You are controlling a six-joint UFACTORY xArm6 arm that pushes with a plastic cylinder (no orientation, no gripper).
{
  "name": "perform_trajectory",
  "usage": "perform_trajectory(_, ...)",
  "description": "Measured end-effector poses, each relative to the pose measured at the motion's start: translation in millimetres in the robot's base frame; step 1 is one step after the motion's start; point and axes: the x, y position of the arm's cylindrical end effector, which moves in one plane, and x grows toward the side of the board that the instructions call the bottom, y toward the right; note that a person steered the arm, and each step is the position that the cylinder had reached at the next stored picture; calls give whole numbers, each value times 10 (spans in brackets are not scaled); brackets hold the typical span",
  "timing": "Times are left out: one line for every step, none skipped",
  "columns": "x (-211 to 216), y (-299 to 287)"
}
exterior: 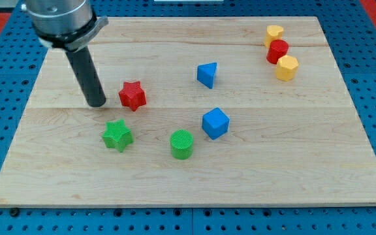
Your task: Place the green star top right to the green star
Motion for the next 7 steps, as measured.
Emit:
perform_trajectory(-231,168)
perform_trajectory(10,274)
perform_trajectory(424,298)
perform_trajectory(587,286)
perform_trajectory(390,15)
perform_trajectory(252,99)
perform_trajectory(71,275)
